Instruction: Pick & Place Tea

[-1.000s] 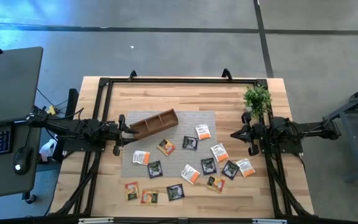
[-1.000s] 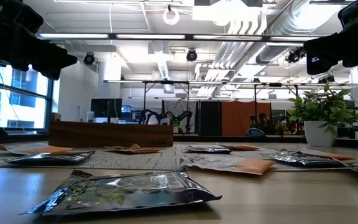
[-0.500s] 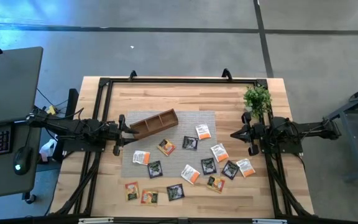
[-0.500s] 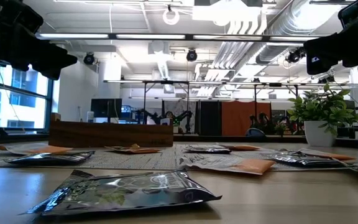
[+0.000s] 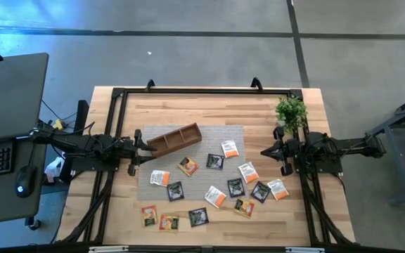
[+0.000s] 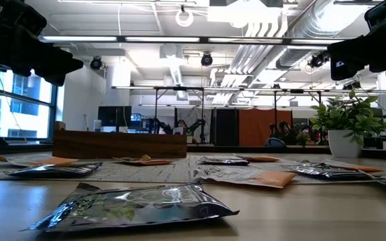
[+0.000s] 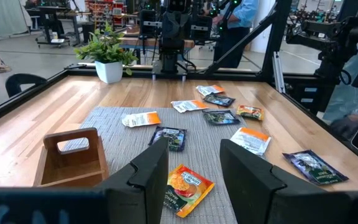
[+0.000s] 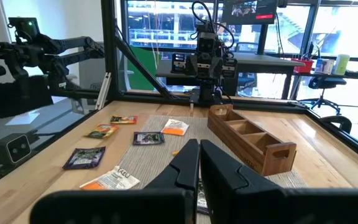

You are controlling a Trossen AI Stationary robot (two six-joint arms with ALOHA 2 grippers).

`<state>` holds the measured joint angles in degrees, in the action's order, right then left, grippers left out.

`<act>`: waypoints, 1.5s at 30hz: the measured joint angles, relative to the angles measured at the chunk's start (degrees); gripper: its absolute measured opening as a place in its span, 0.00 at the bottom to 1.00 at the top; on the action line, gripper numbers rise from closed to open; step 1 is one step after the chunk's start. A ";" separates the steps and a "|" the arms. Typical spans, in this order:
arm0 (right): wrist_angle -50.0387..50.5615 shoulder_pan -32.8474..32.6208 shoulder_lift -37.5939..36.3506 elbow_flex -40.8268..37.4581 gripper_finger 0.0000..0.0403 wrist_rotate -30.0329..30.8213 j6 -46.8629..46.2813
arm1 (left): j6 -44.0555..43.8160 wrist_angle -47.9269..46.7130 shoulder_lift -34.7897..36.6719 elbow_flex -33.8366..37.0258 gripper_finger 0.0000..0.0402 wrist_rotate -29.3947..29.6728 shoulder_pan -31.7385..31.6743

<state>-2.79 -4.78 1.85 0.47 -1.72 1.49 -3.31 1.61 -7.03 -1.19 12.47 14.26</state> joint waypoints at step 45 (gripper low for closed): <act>-3.34 0.02 0.00 -0.02 0.03 1.99 0.71 | 0.00 0.70 0.02 0.00 0.36 1.79 0.00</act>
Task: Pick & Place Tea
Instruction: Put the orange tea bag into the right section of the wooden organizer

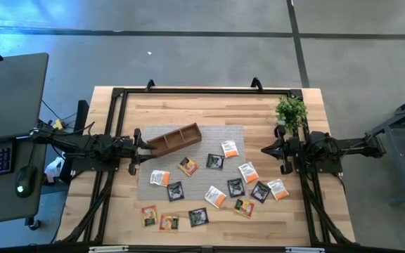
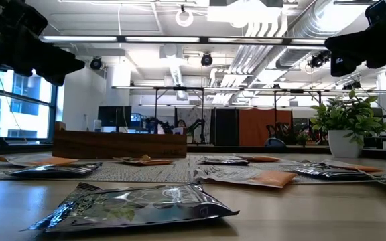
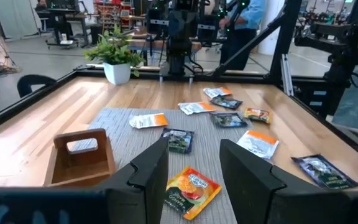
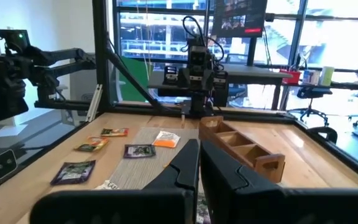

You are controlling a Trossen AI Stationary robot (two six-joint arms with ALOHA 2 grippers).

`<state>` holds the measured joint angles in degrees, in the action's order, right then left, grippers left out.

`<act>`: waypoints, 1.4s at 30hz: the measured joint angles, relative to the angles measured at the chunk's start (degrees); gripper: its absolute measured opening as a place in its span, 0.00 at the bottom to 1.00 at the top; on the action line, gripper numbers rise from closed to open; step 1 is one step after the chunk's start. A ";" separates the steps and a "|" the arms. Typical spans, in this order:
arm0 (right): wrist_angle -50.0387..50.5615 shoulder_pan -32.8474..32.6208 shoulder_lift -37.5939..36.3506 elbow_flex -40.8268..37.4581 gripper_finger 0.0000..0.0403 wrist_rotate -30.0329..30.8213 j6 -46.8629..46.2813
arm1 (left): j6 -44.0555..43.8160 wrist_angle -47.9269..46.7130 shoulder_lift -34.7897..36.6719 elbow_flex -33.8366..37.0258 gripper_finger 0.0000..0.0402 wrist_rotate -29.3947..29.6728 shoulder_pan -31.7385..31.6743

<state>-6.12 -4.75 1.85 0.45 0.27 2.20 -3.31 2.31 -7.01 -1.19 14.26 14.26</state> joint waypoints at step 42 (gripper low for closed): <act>-1.41 16.76 69.02 26.07 0.33 9.28 -9.58 | -2.62 5.98 -14.48 -17.36 0.36 29.29 -0.02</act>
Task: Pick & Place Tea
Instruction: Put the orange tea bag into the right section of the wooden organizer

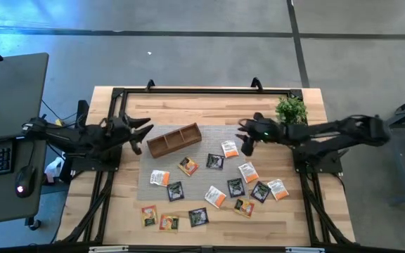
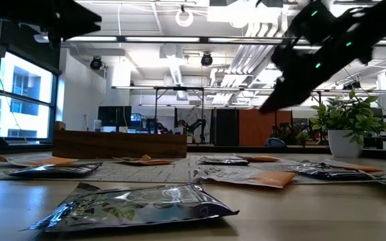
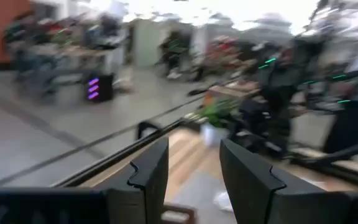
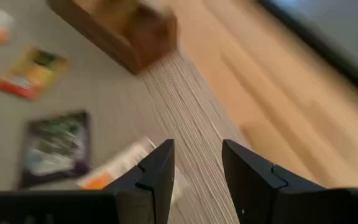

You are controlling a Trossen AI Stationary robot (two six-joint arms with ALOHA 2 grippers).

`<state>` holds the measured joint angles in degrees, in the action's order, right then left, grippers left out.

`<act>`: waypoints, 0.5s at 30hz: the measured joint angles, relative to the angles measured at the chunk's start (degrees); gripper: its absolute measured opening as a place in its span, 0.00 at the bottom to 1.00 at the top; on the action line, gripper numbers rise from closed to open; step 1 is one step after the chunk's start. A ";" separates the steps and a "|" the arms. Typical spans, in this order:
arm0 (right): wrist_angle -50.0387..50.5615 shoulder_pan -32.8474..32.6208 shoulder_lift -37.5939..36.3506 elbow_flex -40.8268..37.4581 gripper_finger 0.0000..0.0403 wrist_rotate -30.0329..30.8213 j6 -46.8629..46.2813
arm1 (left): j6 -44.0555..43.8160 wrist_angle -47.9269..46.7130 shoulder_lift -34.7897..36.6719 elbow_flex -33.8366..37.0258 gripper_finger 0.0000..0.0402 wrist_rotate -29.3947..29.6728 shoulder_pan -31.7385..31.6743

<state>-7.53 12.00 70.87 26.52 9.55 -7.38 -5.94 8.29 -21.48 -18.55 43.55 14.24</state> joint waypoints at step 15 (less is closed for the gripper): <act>-6.52 5.35 22.20 3.96 0.32 -11.45 3.36 | -0.35 -2.88 -4.65 -1.26 0.36 3.52 0.01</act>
<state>-14.05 17.35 93.07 30.49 -1.90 -4.02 -6.28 5.41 -26.13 -19.81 47.06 14.25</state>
